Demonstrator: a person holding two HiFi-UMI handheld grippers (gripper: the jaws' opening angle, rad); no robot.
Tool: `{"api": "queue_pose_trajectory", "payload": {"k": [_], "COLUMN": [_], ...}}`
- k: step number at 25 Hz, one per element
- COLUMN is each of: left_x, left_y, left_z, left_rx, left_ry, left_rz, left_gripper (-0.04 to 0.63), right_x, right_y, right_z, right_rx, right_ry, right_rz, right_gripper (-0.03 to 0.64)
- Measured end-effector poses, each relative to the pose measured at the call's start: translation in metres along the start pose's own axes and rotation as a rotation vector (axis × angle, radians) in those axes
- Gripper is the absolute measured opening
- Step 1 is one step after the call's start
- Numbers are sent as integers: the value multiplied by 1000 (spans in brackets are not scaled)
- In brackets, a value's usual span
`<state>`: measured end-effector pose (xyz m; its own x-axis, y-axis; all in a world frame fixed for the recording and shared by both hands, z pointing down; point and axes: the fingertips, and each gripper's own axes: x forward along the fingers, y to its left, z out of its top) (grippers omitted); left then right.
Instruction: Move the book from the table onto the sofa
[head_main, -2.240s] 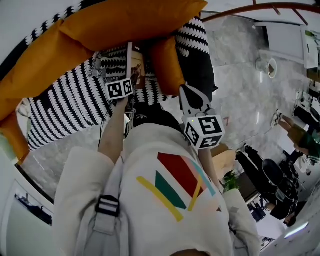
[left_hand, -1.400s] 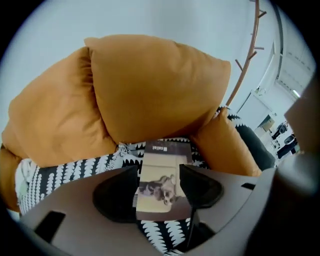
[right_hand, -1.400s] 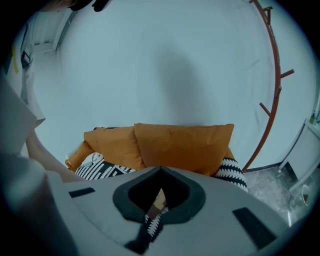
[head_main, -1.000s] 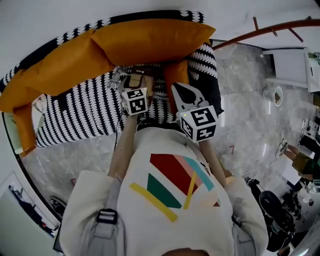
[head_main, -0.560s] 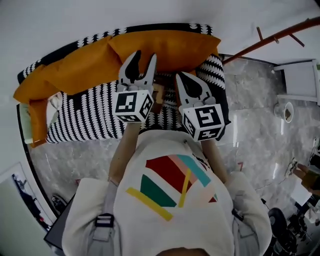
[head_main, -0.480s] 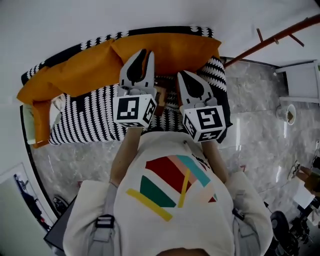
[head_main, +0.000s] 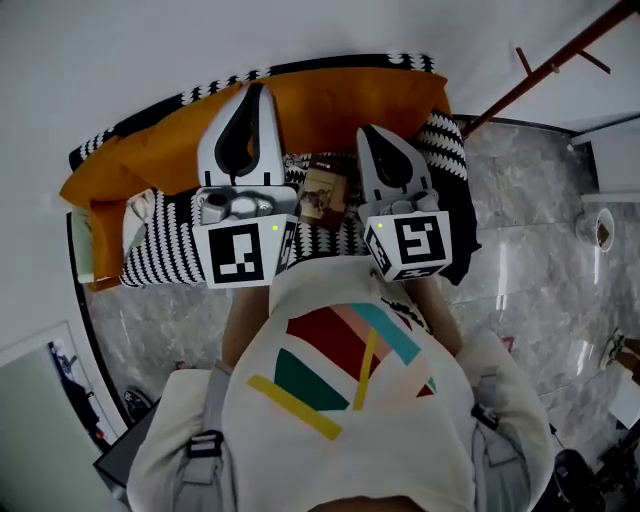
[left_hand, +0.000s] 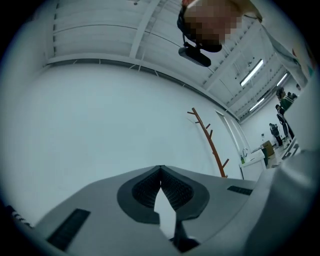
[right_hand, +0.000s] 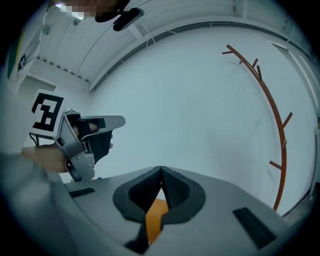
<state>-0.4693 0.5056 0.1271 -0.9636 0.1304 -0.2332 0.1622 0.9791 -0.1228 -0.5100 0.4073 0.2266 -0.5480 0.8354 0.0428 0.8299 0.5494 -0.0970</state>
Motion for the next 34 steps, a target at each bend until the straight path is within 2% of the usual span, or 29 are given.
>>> {"api": "queue_pose_trajectory", "payload": {"k": [5,11,16,34], "left_x": [-13,-30,-36,-37], "left_y": [-6,-5,10,8], "left_z": [-3,-3,-5,-10], "left_rx": [-42,-17,-35,-61], "left_ry": [14,31,27,27], "left_rz": [6,22,70,96], "left_gripper": [6,6,6,6], "right_x": [-9,-12,-16,-29], "right_y": [3,10,17,4], "right_z": [-2,-7,-5,-6], "right_rx": [20,-29,-75,-116], "right_ry": [-3,14,4,14], "right_rz": [7,23,43,36], "right_gripper": [11,11,11,11]}}
